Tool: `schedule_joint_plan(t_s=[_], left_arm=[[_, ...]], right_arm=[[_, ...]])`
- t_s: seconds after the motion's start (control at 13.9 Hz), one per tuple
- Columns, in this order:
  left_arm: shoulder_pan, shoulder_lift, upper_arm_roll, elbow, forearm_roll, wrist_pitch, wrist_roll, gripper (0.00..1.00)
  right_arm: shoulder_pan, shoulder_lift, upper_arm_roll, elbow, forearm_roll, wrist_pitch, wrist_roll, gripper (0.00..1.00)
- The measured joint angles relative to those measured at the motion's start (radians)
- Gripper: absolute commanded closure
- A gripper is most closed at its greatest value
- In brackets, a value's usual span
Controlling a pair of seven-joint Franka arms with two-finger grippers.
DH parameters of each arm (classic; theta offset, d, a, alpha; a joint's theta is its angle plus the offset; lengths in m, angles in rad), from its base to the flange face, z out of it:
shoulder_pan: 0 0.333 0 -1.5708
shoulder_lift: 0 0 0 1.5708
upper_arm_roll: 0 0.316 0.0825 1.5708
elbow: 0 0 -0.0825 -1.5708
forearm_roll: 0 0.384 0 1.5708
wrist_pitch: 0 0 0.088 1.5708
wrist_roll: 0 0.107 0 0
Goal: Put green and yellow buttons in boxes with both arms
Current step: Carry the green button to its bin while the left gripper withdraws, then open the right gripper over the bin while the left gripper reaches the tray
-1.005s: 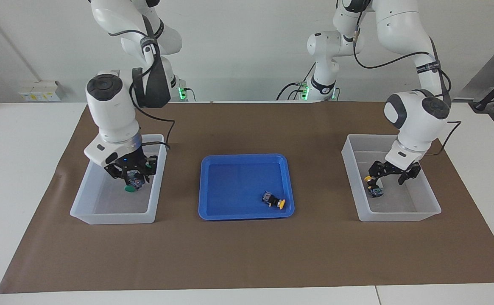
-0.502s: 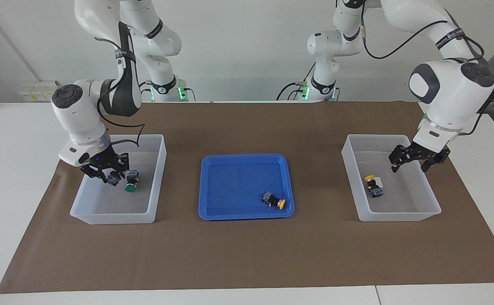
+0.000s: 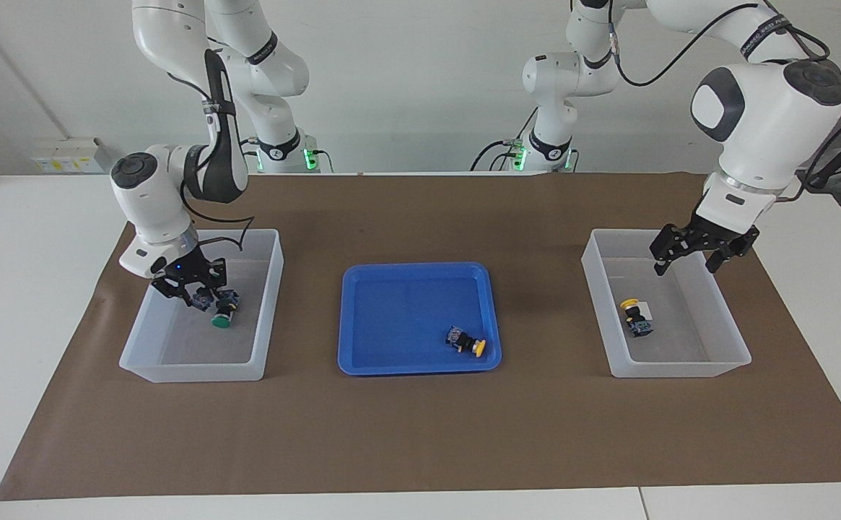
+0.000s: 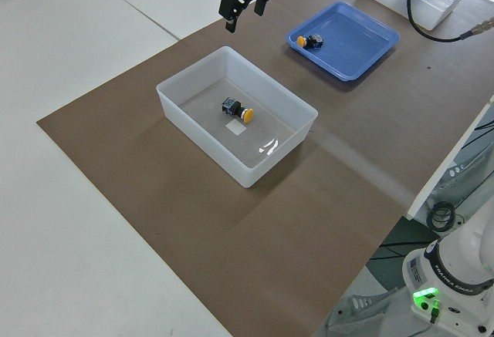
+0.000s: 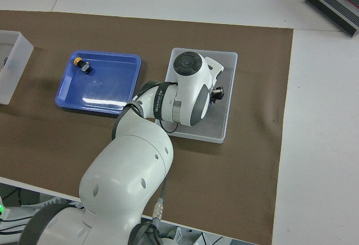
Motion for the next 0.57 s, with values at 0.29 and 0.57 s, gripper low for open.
schedule_joint_plan(t_s=[0.29,0.57], left_arm=[[-0.009,-0.069,0.007,0.008,0.0,-0.016,-0.04,0.0],[-0.041,-0.079,0.0,-0.006,-0.005,-0.016,-0.049,0.0]], right_arm=[[0.0,0.0,0.003,-0.028,0.022,0.002,0.0,0.0],[0.008,-0.021,0.009,-0.013,0.058,-0.037,0.0,0.0]])
